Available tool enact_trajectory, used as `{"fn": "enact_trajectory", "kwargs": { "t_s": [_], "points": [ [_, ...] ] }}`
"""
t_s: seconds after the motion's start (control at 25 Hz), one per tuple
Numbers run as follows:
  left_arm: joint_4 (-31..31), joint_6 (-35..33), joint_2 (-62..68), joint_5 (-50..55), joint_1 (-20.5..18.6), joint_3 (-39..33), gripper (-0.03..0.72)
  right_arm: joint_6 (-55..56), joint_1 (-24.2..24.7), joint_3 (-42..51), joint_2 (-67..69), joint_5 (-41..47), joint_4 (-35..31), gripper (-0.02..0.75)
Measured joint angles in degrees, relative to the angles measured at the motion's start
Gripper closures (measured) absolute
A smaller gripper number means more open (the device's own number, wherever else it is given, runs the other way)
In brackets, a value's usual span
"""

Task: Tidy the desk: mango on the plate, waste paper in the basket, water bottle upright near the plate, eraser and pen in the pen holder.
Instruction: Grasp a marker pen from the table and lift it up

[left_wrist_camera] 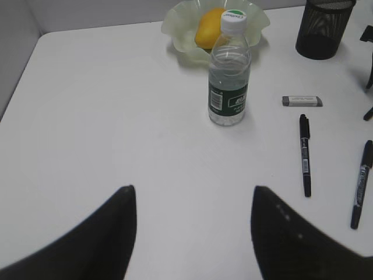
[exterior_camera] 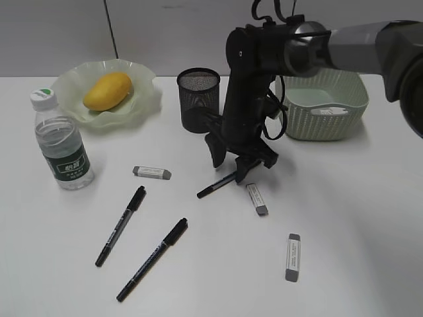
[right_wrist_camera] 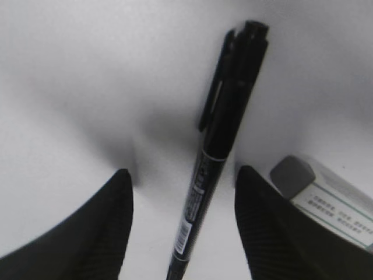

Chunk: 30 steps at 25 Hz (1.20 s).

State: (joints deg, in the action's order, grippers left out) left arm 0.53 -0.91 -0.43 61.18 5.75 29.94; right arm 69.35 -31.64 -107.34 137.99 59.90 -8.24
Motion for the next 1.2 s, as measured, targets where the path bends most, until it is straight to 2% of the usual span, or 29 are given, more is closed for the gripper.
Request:
{"fn": "enact_trajectory", "kwargs": {
  "t_s": [0.44,0.56,0.76,1.08,1.2],
  "points": [
    [0.0,0.0,0.0,0.0,0.0,0.0,0.218,0.0,0.0,-0.2,0.8,-1.8,0.6,0.305],
    [0.0,0.0,0.0,0.0,0.0,0.0,0.218,0.0,0.0,-0.2,0.8,-1.8,0.6,0.359],
    [0.1,0.0,0.0,0.0,0.0,0.0,0.23,-0.6,0.0,-0.2,0.8,1.8,0.6,0.512],
    [0.2,0.0,0.0,0.0,0.0,0.0,0.235,-2.5,0.0,-0.2,0.8,4.6,1.9,0.563],
    [0.2,0.0,0.0,0.0,0.0,0.0,0.236,-3.7,0.0,-0.2,0.8,4.8,2.6,0.64]
  ]
}}
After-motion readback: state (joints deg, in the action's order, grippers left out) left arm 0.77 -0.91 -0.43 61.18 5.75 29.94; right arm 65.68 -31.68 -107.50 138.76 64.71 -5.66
